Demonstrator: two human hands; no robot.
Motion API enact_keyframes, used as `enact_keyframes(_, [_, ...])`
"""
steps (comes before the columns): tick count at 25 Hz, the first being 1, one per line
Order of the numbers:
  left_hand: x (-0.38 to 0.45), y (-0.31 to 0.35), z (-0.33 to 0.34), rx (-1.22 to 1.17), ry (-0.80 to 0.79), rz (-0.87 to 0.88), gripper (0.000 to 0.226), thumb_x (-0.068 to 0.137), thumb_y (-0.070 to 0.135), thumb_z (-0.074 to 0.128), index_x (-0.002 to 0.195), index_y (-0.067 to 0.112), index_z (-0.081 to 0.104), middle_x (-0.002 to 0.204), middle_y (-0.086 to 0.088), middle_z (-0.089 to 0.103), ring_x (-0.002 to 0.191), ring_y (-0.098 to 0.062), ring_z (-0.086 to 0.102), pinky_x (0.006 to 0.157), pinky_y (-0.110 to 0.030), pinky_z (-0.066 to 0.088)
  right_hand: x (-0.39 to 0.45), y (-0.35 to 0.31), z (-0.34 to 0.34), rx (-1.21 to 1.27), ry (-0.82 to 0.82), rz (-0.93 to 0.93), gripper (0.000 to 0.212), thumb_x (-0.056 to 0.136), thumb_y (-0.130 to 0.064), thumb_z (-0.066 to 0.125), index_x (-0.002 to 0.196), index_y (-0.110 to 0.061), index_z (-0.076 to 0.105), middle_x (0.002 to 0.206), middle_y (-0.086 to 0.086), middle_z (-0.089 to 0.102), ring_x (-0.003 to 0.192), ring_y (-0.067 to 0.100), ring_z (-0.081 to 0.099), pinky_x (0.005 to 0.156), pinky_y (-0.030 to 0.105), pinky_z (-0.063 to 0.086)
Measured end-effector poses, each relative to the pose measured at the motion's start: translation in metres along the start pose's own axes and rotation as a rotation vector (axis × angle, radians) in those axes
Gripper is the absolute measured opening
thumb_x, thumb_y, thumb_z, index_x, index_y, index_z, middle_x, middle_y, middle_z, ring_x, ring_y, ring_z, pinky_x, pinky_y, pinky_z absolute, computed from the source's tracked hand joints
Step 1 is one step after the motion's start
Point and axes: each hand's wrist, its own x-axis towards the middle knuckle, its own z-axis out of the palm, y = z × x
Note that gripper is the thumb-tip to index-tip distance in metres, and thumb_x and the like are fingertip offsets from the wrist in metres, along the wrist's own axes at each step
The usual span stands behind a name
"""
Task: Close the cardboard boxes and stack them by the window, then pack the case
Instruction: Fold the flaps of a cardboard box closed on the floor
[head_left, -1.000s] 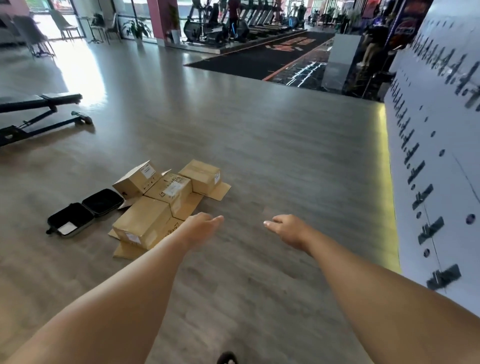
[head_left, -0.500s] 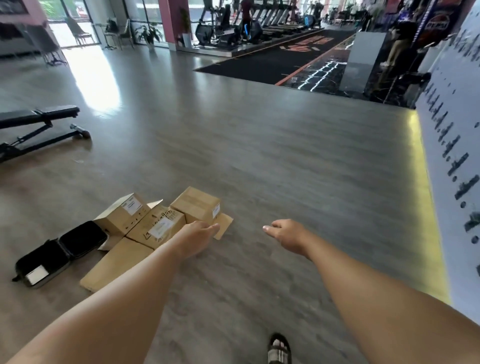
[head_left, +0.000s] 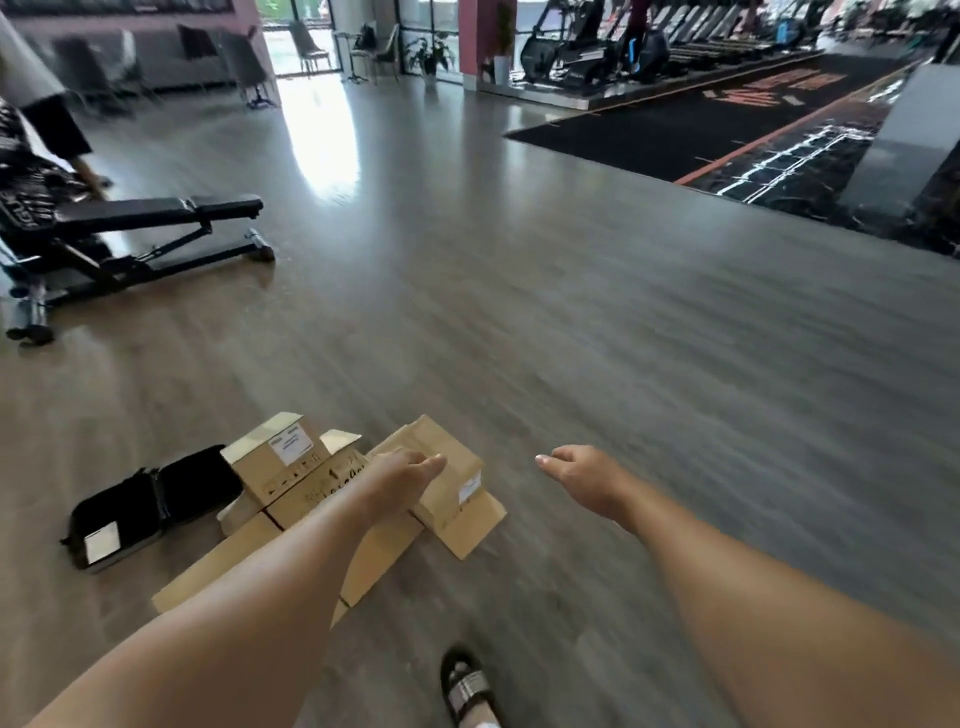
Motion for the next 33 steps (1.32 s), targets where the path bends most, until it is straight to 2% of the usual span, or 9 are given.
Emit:
enact_keyframes(3, [0.078,0.006,-0.026,-0.021,0.044,-0.028,0.045,0.103,0.053,0.040,0.106,0.014,0.063,0.125,-0.008,0.062,0.113,-0.026,0.057,0.100,-0.040,0.043,0.086,-0.025,-0.022,-0.060,-0.039,-0.046,0.055,0.084,-0.069,0.051,0.100,-0.019,0.069,0.099,-0.004,0.066,0.098,0.021,0.061,0.083,0.035,0.047])
enact_keyframes(8, [0.193,0.016,-0.080,-0.053,0.124,-0.094,0.056,0.104,0.053,0.036,0.132,0.011,0.060,0.144,-0.010,0.052,0.134,-0.028,0.044,0.103,-0.036,0.035,0.219,-0.090,-0.056,-0.225,-0.109,-0.121,0.052,0.092,-0.065,0.049,0.104,-0.018,0.068,0.105,-0.002,0.067,0.104,0.023,0.062,0.089,0.036,0.047])
enact_keyframes(13, [0.258,0.010,-0.110,-0.119,0.189,-0.201,0.045,0.108,0.043,0.031,0.131,0.018,0.061,0.134,-0.011,0.058,0.126,-0.029,0.050,0.093,-0.034,0.039,0.328,-0.142,-0.065,-0.274,-0.217,-0.216,0.061,0.092,-0.065,0.051,0.129,-0.017,0.062,0.127,0.001,0.062,0.121,0.021,0.056,0.102,0.036,0.044])
enact_keyframes(17, [0.308,-0.011,-0.103,-0.241,0.285,-0.355,0.051,0.102,0.055,0.039,0.112,0.014,0.067,0.117,-0.005,0.064,0.109,-0.025,0.058,0.093,-0.038,0.045,0.424,-0.157,-0.047,-0.364,-0.329,-0.292,0.071,0.090,-0.066,0.052,0.143,-0.018,0.054,0.144,0.002,0.056,0.131,0.023,0.052,0.105,0.034,0.042])
enact_keyframes(20, [0.349,-0.025,-0.071,-0.340,0.322,-0.466,0.051,0.101,0.056,0.038,0.108,0.015,0.067,0.112,-0.003,0.066,0.105,-0.023,0.061,0.098,-0.045,0.047,0.498,-0.147,-0.022,-0.473,-0.447,-0.380,0.072,0.091,-0.064,0.053,0.145,-0.017,0.051,0.146,0.006,0.055,0.133,0.025,0.051,0.104,0.031,0.041])
enact_keyframes(22, [0.380,-0.029,-0.037,-0.412,0.391,-0.585,0.050,0.098,0.060,0.038,0.101,0.018,0.066,0.107,0.002,0.065,0.102,-0.020,0.059,0.096,-0.042,0.046,0.552,-0.132,-0.003,-0.573,-0.567,-0.469,0.073,0.092,-0.063,0.053,0.146,-0.015,0.050,0.145,0.008,0.055,0.134,0.027,0.050,0.104,0.031,0.040])
enact_keyframes(25, [0.415,-0.037,0.025,-0.495,0.461,-0.748,0.047,0.096,0.062,0.039,0.103,0.022,0.065,0.098,0.010,0.059,0.098,-0.017,0.054,0.079,-0.033,0.043,0.604,-0.103,0.027,-0.688,-0.719,-0.541,0.073,0.093,-0.064,0.051,0.147,-0.014,0.047,0.143,0.008,0.057,0.129,0.028,0.054,0.099,0.032,0.043])
enact_keyframes(27, [0.429,-0.043,0.064,-0.530,0.485,-0.814,0.042,0.099,0.058,0.040,0.089,0.024,0.063,0.087,0.014,0.058,0.087,-0.013,0.056,0.068,-0.027,0.038,0.623,-0.083,0.043,-0.717,-0.772,-0.554,0.073,0.093,-0.064,0.051,0.148,-0.016,0.046,0.141,0.008,0.058,0.126,0.029,0.056,0.094,0.032,0.046])
enact_keyframes(33, [0.467,-0.103,0.201,-0.617,0.485,-0.975,0.056,0.097,0.059,0.039,0.079,0.011,0.062,0.083,-0.002,0.067,0.083,-0.021,0.061,0.072,-0.032,0.043,0.681,0.013,0.110,-0.764,-0.824,-0.535,0.070,0.092,-0.061,0.053,0.149,-0.021,0.045,0.134,0.005,0.062,0.113,0.023,0.060,0.085,0.031,0.046])
